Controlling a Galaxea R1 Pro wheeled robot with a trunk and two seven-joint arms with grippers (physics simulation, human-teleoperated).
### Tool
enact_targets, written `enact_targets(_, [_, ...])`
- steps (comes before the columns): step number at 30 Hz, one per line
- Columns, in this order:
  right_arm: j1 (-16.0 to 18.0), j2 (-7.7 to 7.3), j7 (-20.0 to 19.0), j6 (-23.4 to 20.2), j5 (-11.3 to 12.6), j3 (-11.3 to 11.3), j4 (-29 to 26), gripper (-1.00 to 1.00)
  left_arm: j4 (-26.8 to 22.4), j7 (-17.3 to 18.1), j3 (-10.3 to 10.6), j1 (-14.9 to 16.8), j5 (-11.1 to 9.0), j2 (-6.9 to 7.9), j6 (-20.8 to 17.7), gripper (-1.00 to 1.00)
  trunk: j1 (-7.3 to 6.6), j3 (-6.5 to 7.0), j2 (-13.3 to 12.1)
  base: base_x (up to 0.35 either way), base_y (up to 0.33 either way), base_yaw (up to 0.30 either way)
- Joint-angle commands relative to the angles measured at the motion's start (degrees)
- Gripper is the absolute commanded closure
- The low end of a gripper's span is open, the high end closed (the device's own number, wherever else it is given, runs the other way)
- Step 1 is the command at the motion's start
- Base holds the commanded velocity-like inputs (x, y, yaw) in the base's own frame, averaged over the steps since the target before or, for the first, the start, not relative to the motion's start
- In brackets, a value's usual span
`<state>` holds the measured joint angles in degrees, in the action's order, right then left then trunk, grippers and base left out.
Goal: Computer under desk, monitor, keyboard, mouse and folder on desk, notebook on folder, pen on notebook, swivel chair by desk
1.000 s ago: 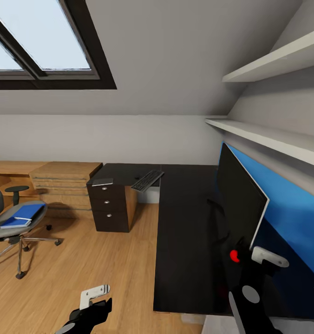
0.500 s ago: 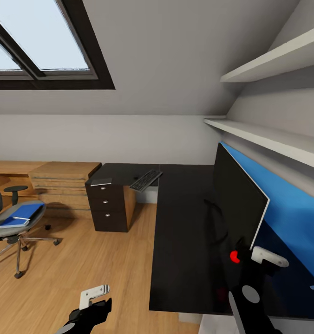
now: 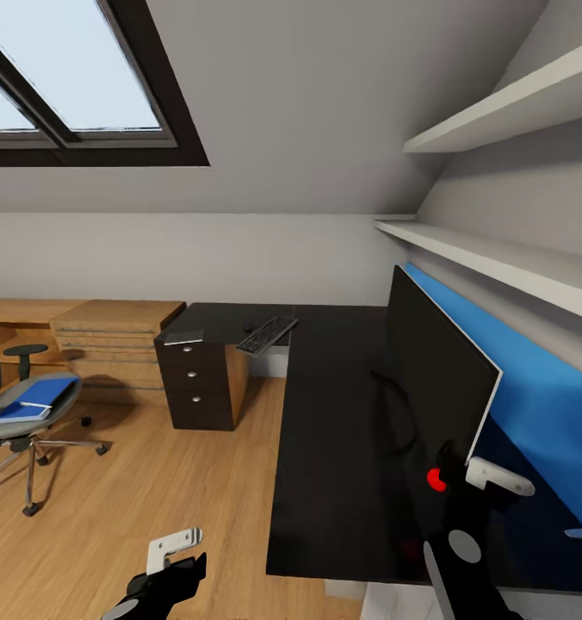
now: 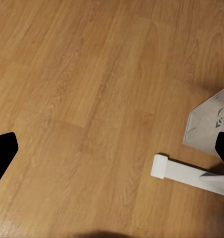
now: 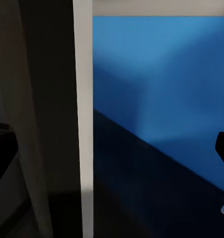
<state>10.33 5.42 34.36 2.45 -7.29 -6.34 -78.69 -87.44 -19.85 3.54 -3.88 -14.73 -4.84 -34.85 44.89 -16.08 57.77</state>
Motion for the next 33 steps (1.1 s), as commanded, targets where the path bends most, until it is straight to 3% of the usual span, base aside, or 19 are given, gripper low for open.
enact_targets(1, [0.0, 0.04, 0.1, 0.1, -0.3, -0.1, 0.0, -1.00, -0.1, -0.5, 0.1, 0.0, -0.6, 0.00, -0.1, -1.00, 0.00, -0.06, 0.0, -0.102, -0.194, 0.000])
enact_targets(25, [0.0, 0.03, 0.1, 0.1, -0.3, 0.0, 0.0, -1.00, -0.3, -0.3, -0.4, 0.0, -0.7, 0.09, -0.1, -1.00, 0.00, -0.06, 0.0, -0.011, -0.041, 0.000])
enact_targets(33, [0.0, 0.03, 0.1, 0.1, -0.3, 0.0, 0.1, -1.00, -0.3, -0.3, -0.3, 0.0, -0.7, 0.02, -0.1, -1.00, 0.00, -0.06, 0.0, -0.284, 0.000, 0.000])
